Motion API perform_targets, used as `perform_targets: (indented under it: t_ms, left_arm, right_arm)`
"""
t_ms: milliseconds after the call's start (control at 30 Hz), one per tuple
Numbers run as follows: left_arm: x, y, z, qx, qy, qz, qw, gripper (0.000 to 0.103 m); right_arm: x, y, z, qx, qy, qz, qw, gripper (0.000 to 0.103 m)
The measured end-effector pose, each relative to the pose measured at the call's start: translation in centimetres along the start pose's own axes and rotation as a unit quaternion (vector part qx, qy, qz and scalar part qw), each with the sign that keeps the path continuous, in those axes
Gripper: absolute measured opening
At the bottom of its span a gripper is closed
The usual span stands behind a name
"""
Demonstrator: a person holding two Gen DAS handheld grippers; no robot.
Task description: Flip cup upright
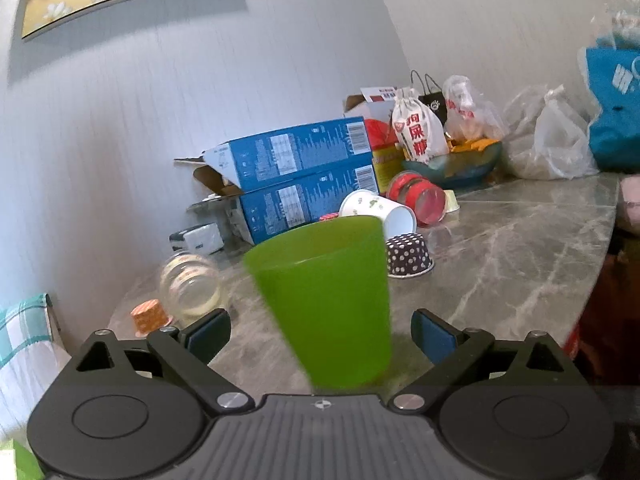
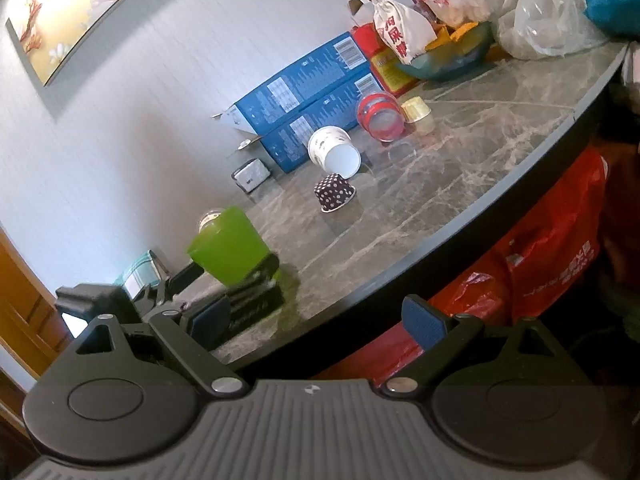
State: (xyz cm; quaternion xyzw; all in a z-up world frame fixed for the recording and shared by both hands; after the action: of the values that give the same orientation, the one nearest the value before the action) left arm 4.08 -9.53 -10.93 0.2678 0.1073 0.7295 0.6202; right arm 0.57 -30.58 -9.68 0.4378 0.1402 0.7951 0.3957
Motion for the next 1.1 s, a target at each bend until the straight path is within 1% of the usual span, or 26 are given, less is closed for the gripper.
perform_targets:
  t_ms: [67,133,200,267,333,433,500,567,600,667,767,833,900,1100]
  left_arm:
    - [1.7,2.2,-0.4,0.001,0.017,-0.019,0.9997,0.098]
    - [4.0,4.7,-0.4,-0.002,0.038,-0.036,0.9987,0.099]
    - [6.5,6.8,0.4,0.009,0.053,-0.044,0.9975,0.103]
    - [8.3,8.3,1.4,0.022,0.064,-0.055,0.9962,0.103]
    - [9.6,9.6,2.4,0.039,0.066,-0.081,0.9938,0.103]
    - [10.4,11.0,3.5,0.062,0.057,-0.091,0.9923,0.103]
    - [10.7,11.4,4.0,0.078,0.058,-0.1,0.9903,0.103]
    - [10.9,11.5,4.3,0.093,0.063,-0.126,0.9857,0.103]
    - [11.0,11.6,4.4,0.098,0.068,-0.137,0.9834,0.103]
    - [11.2,11.7,4.6,0.097,0.076,-0.152,0.9806,0.103]
    - [11.3,11.6,4.6,0.101,0.085,-0.156,0.9788,0.103]
    - [11.4,11.6,4.4,0.105,0.091,-0.163,0.9768,0.103]
    - [11.5,11.7,4.2,0.107,0.096,-0.168,0.9752,0.103]
    - [12.0,11.6,3.8,0.121,0.111,-0.161,0.9732,0.103]
  right_arm:
    - [1.1,0.3,0.3,-0.002,0.022,0.002,1.0,0.099]
    - [2.8,0.8,0.7,-0.01,0.061,-0.003,0.998,0.102]
    - [4.5,1.4,1.2,-0.021,0.101,-0.023,0.994,0.102]
    - [6.0,1.8,1.6,-0.023,0.131,-0.041,0.99,0.102]
    - [7.5,2.0,1.9,-0.023,0.152,-0.059,0.986,0.102]
    - [9.5,2.6,2.2,-0.039,0.166,-0.084,0.982,0.102]
    - [10.7,2.9,2.4,-0.041,0.174,-0.095,0.979,0.102]
    - [11.5,3.0,2.8,-0.045,0.177,-0.117,0.976,0.102]
    - [11.9,3.1,3.0,-0.047,0.177,-0.13,0.974,0.102]
    - [12.3,3.1,3.2,-0.042,0.184,-0.134,0.973,0.102]
    - [12.1,3.3,3.3,-0.036,0.177,-0.123,0.976,0.102]
    - [11.8,3.2,3.3,-0.022,0.176,-0.112,0.978,0.102]
    - [11.6,3.0,3.4,-0.011,0.172,-0.119,0.978,0.102]
    - [11.7,3.2,3.0,-0.015,0.171,-0.135,0.976,0.102]
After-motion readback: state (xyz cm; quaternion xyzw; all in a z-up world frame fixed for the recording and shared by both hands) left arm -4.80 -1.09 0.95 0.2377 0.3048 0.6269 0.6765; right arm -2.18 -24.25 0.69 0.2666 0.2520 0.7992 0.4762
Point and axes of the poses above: each gripper's, at about its wrist camera, not at the fingertips, and y roughly against the way its jaws point, x to its left, z to its top, the point moved 5 cm from there along -y, roughly the way its jaws point, and after that the axes turned 14 degrees about x, right-handed, at the moved point
